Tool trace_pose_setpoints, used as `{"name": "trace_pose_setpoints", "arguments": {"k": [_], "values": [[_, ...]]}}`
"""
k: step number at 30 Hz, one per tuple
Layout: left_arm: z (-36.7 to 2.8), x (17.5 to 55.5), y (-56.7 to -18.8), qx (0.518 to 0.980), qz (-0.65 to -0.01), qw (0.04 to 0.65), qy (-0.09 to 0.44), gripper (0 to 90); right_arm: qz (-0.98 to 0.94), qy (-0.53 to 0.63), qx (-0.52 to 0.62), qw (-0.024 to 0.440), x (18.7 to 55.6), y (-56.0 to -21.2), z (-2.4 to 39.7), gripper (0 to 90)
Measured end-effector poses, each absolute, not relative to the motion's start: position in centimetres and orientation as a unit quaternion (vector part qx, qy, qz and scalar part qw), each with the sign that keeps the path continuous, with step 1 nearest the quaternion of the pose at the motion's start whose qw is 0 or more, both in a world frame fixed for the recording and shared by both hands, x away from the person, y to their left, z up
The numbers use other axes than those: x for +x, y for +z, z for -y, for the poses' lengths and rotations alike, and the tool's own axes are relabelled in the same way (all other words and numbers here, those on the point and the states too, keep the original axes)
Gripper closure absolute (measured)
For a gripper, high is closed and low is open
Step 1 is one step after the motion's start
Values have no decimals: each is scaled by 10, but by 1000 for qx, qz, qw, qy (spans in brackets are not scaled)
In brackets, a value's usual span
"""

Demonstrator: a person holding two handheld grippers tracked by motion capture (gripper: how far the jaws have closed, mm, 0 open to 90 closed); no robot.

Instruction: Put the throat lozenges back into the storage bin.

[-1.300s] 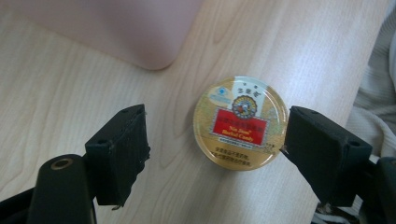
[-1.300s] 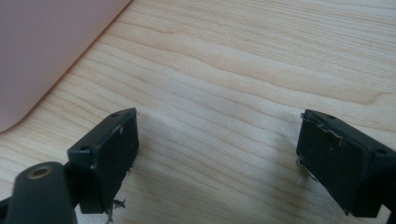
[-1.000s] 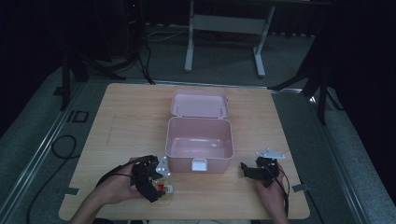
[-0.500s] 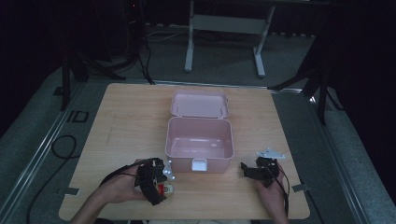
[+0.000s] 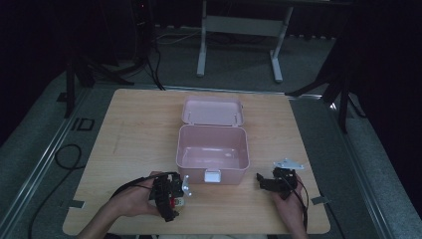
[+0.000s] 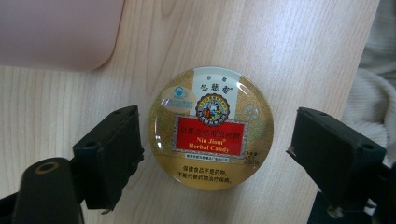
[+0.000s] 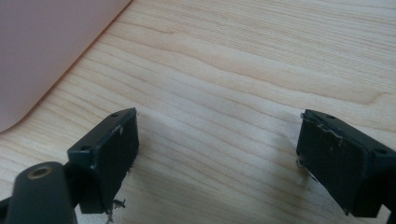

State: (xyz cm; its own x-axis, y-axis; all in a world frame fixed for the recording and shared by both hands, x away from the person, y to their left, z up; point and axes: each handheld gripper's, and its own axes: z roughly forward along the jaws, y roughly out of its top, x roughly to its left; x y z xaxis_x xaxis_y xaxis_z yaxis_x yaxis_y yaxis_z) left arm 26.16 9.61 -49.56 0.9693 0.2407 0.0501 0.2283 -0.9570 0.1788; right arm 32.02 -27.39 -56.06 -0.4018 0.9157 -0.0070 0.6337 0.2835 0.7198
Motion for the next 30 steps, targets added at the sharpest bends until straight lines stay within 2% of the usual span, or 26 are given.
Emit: {"name": "trace_pose_setpoints", "arguments": {"k": [14,30], "values": [[-88,263,-506,991,-109,58,47,153,-771,326,502,216,320,-561,274,128],[-85,265,-518,993,-106,28,35,153,-771,326,502,216,320,-561,274,128]]}}
